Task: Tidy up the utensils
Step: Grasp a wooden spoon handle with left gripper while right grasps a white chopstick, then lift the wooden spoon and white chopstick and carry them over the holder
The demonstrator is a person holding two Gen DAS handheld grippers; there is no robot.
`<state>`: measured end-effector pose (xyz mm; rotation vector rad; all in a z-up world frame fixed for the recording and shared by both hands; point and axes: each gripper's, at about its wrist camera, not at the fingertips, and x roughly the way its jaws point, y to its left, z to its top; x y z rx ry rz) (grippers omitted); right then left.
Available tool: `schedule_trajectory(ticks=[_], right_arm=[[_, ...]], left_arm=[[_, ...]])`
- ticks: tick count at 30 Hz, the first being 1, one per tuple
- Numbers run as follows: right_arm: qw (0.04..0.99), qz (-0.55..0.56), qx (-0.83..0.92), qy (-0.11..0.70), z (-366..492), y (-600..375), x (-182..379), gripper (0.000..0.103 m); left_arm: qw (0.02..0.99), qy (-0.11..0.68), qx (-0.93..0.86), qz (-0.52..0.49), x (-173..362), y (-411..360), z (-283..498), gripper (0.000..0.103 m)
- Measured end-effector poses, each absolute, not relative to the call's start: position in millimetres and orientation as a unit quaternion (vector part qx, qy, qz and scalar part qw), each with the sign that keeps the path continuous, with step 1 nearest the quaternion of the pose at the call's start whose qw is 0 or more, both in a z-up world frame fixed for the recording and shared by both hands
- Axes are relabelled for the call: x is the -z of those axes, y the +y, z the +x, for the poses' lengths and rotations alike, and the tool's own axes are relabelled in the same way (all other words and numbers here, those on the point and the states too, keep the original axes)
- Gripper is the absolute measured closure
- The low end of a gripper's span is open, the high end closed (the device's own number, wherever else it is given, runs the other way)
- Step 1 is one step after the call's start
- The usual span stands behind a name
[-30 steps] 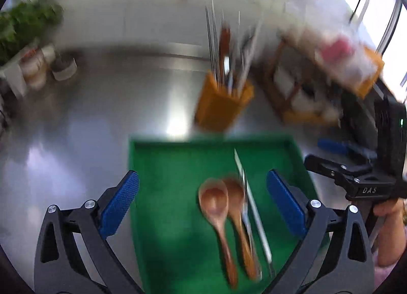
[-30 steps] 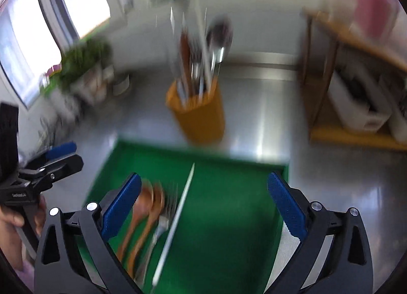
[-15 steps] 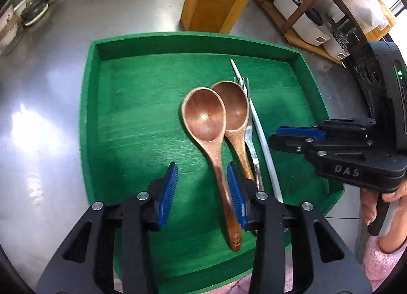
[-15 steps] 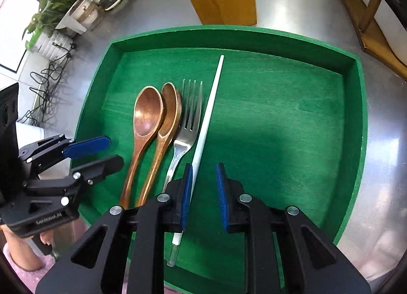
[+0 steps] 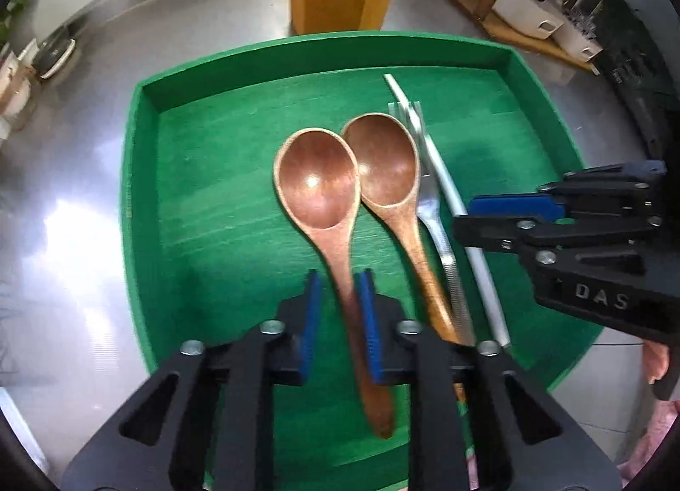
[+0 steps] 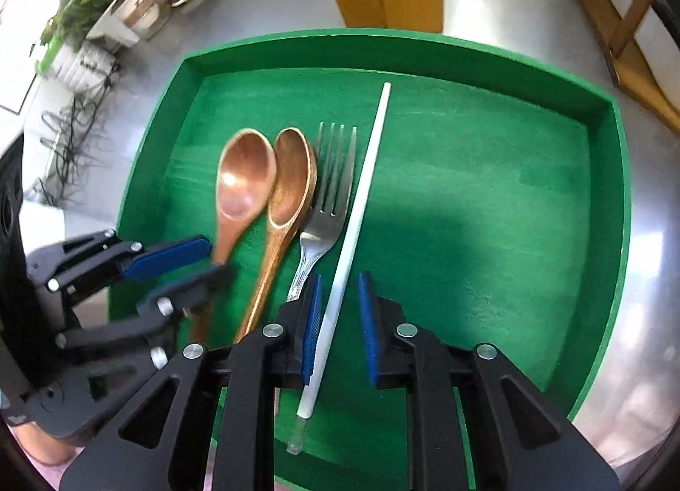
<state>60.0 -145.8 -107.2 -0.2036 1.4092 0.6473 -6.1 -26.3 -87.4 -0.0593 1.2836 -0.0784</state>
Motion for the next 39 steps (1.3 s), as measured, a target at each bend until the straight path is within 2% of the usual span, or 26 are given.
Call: schedule_trajectory(ticks=[3, 9, 13, 15, 16, 20, 25, 34, 39], right_arm=[[0.713, -0.13, -0.265, 0.636, 59.8, -147.3, 106.4, 0.086], [0.699, -0.126, -0.221, 0.668, 76.6, -171.5, 108.0, 0.085], [0.685, -0.107, -0.205, 0.691, 86.2, -168.2, 109.7, 0.082], [0.687, -0.131, -0.195, 0.687, 84.2, -161.0, 109.6, 0.084], [0.69, -0.136, -0.19, 0.685, 84.8, -157.4, 109.9, 0.089], [0.695, -0.152, -0.199, 0.674, 81.0, -138.2, 109.4, 0.09], [0.694, -0.17, -0.221, 0.664, 77.4, -121.8, 107.3, 0.097], [0.71, -0.152, -0.26, 0.637, 74.6, -134.8, 76.4, 0.097], [0.735, -0.104, -0.3, 0.599, 69.7, -154.0, 57.4, 0.097]], left_arm=[[0.793, 0.609, 0.023, -0.025, 86.6, -21.0, -6.7, 0.091], [0.764, 0.645, 0.022, -0.019, 87.6, -10.4, -3.1, 0.091], [0.744, 0.667, 0.038, -0.014, 88.6, -10.8, 6.8, 0.086], [0.738, 0.674, 0.042, -0.003, 89.5, -12.3, 10.4, 0.086], [0.735, 0.676, 0.044, 0.002, 89.7, -13.6, 12.3, 0.086], [0.735, 0.677, 0.035, 0.026, 90.2, -16.7, 14.6, 0.096], [0.738, 0.674, 0.037, 0.014, 89.0, -10.9, 15.7, 0.096], [0.786, 0.618, 0.033, -0.012, 51.8, 11.9, 1.6, 0.096], [0.841, 0.537, 0.056, -0.043, 26.8, 19.1, -12.6, 0.096]])
